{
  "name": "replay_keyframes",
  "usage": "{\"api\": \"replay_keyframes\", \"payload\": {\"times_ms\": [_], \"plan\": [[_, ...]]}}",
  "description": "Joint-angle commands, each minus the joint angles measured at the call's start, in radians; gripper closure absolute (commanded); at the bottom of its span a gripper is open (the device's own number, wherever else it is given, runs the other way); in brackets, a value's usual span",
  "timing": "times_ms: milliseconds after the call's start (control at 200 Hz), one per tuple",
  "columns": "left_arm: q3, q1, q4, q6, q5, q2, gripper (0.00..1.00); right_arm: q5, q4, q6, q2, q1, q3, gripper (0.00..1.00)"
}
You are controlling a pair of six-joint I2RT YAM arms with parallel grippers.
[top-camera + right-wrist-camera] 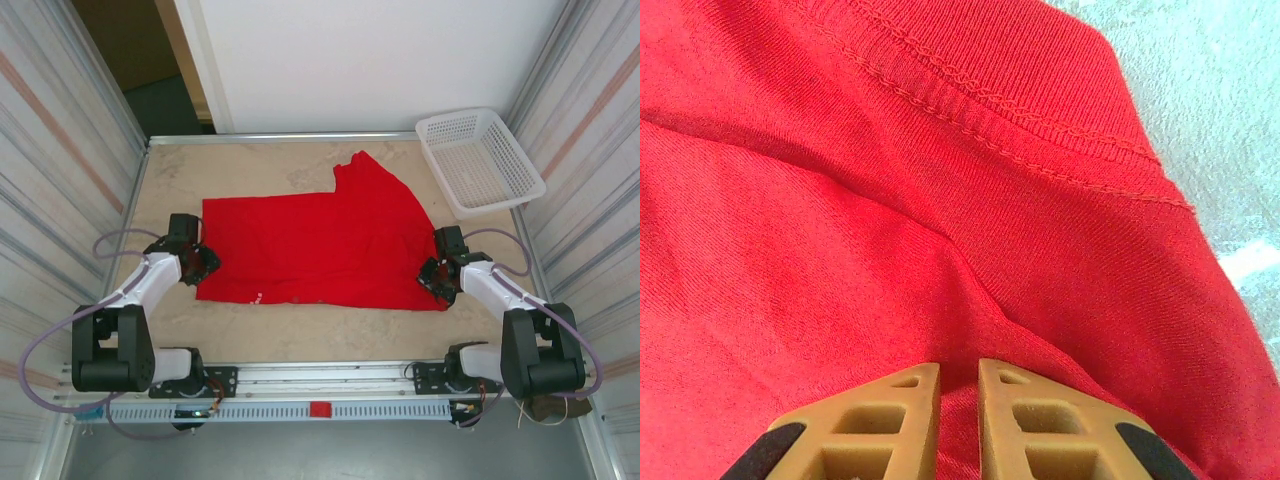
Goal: Fold the inside-out t-shirt
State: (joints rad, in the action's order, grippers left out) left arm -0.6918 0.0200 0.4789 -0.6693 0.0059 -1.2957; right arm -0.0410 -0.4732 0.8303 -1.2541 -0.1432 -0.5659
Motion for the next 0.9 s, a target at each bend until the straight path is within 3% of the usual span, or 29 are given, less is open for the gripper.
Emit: {"api": "replay_keyframes", "payload": {"times_ms": [0,170,591,671,807,892], "plan": [[-0.003,0.003,0.026,-0.004,-0.006,0.001,0.62,0.028,-0.025,0.012,0.014,0.007,0.006,0.84],[-0.006,0.002,0.017,0.000,-0.022,-0.012,0.69,0.030,-0.025,0.012,0.016,0.008,0.007,0.84],[0.000,0.002,-0.018,0.009,-0.061,-0.107,0.70,0.032,-0.029,0.010,0.022,0.014,0.007,0.84],[0.000,0.002,-0.023,0.010,-0.064,-0.122,0.76,0.033,-0.030,0.009,0.024,0.016,0.007,0.84],[0.003,0.003,-0.032,0.014,-0.066,-0.131,1.00,0.035,-0.031,0.009,0.024,0.017,0.008,0.84],[0.002,0.003,-0.031,0.020,-0.073,-0.125,1.00,0.035,-0.031,0.009,0.022,0.019,0.007,0.84]]}}
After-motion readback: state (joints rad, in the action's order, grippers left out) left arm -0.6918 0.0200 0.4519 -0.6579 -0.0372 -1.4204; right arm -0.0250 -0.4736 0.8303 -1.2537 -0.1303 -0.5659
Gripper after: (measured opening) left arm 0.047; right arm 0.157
